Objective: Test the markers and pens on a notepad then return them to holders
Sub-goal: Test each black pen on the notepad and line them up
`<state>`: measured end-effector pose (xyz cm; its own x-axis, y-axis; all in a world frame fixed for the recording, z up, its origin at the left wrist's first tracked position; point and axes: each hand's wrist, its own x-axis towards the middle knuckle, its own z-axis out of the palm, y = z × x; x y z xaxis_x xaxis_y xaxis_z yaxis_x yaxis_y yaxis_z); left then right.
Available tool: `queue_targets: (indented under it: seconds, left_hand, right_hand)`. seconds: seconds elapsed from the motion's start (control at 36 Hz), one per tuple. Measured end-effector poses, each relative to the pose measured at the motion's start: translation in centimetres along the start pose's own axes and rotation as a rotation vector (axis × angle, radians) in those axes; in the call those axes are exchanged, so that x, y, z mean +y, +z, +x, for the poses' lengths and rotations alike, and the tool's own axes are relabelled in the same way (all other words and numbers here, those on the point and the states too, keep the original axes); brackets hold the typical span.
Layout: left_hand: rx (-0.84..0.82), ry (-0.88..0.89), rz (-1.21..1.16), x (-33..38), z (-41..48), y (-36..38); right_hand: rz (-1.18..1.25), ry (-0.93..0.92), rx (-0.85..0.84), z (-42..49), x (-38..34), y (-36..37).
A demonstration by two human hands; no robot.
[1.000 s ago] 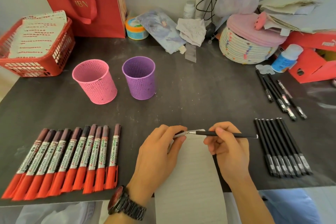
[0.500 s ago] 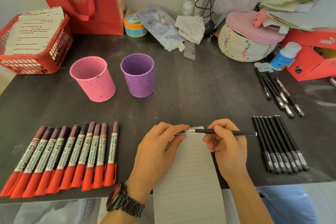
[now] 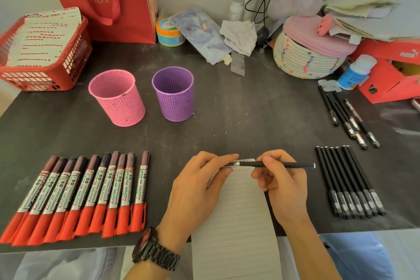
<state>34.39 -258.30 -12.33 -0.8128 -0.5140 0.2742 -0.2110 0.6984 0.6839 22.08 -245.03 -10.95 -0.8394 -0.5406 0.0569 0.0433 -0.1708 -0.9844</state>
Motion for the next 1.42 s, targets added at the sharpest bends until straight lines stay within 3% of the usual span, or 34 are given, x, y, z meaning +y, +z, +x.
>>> queue_targets:
  seconds: [0.28,0.81,1.11,1.28,1.42]
  left_hand:
    - [0.003,-0.006,-0.011,0.0,0.0,0.0]
    - [0.097,-0.045,-0.242,0.0,0.2,-0.6]
    - [0.108,0.025,-0.188,0.0,0.4,-0.7]
    - [0.006,-0.154,-0.073,0.0,0.2,-0.3]
    - [-0.1,-0.138,0.113,-0.1,0.1,0.2]
  right_hand:
    - [-0.018,-0.013,-0.031,0.0,0.0,0.0]
    - [-0.187,-0.046,-0.144,-0.1,-0.2,-0.1]
    - [-0.244,-0.039,-0.18,-0.3,-0.6,0.5]
    - [-0.229,-0.023,-0.091,-0.2,-0.7,0.2]
    - [-0.066,0.086,0.085,0.2,-3.0,-3.1]
